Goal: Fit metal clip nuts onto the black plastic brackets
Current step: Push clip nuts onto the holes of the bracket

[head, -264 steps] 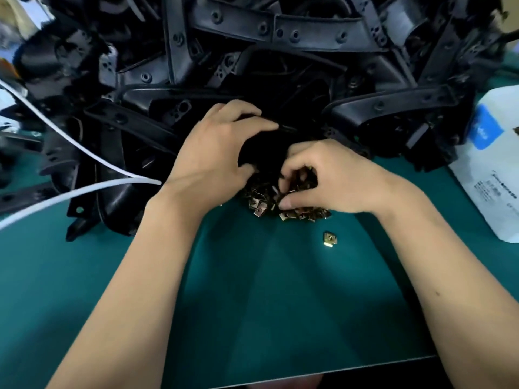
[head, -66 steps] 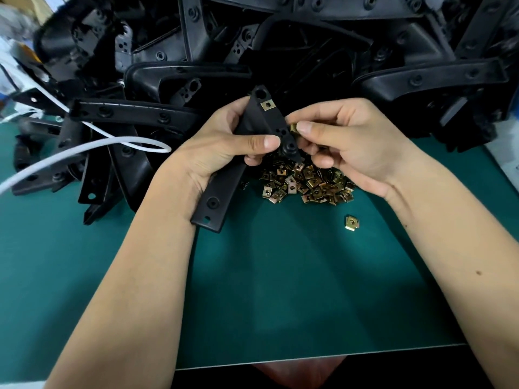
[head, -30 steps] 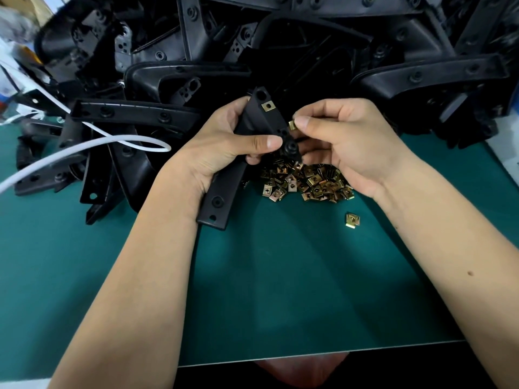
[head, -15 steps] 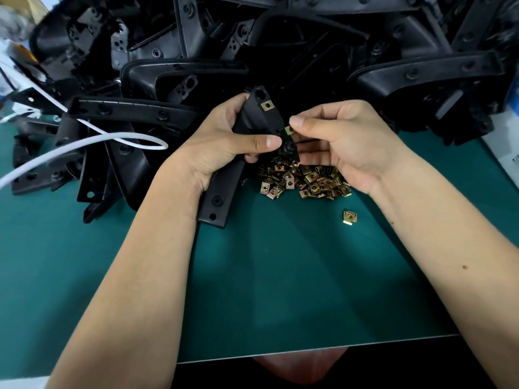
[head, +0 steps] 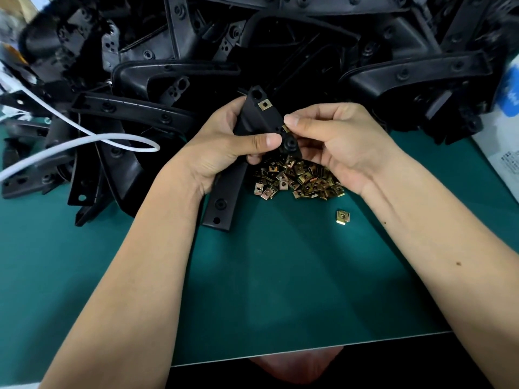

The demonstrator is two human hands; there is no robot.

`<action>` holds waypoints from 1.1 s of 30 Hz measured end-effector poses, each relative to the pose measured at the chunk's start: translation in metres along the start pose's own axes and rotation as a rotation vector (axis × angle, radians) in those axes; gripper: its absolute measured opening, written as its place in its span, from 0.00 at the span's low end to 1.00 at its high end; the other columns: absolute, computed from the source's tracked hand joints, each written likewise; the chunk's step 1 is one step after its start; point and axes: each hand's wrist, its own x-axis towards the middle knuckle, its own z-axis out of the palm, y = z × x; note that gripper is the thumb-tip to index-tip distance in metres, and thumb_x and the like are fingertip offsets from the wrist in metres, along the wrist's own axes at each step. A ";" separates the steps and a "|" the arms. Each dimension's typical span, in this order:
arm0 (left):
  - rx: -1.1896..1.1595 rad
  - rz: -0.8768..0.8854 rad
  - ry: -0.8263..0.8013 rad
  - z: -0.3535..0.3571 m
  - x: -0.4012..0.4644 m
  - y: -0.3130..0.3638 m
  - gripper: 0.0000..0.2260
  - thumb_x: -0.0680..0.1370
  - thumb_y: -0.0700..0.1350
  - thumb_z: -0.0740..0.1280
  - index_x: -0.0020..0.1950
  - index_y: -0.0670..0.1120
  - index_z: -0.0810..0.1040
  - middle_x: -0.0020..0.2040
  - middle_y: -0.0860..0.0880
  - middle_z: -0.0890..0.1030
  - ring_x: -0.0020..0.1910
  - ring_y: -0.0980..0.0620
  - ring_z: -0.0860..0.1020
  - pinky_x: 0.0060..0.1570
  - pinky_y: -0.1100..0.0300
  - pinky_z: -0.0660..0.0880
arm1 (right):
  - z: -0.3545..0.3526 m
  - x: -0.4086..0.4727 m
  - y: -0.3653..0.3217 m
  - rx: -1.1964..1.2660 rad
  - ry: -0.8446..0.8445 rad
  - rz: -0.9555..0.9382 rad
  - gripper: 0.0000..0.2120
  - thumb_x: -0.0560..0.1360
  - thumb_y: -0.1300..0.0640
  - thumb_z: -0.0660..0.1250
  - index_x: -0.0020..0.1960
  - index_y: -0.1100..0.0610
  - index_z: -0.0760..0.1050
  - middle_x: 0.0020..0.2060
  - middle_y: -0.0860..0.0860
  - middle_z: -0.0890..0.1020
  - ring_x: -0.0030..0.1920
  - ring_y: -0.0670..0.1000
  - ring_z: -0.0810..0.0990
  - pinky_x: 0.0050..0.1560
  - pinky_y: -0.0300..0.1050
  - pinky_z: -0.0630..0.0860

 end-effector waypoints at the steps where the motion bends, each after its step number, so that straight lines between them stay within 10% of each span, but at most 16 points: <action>1: 0.010 0.002 -0.002 0.000 0.000 0.000 0.16 0.71 0.35 0.75 0.54 0.45 0.76 0.43 0.50 0.81 0.35 0.56 0.75 0.31 0.65 0.71 | 0.000 0.000 0.000 -0.005 -0.008 -0.005 0.01 0.75 0.61 0.76 0.46 0.58 0.84 0.37 0.51 0.85 0.36 0.46 0.82 0.38 0.38 0.79; 21: 0.138 0.066 0.172 0.005 0.002 -0.005 0.22 0.65 0.45 0.80 0.56 0.49 0.78 0.43 0.54 0.85 0.40 0.58 0.82 0.35 0.65 0.77 | 0.003 0.002 0.011 -0.139 0.049 -0.193 0.12 0.81 0.61 0.70 0.43 0.69 0.83 0.38 0.60 0.83 0.36 0.53 0.82 0.39 0.45 0.82; 33: 0.120 0.057 0.153 0.003 0.000 -0.004 0.24 0.67 0.41 0.81 0.59 0.46 0.77 0.43 0.55 0.84 0.40 0.56 0.80 0.34 0.63 0.75 | -0.002 0.004 0.011 -0.301 0.011 -0.290 0.15 0.82 0.52 0.66 0.44 0.58 0.86 0.42 0.56 0.87 0.47 0.57 0.87 0.50 0.54 0.85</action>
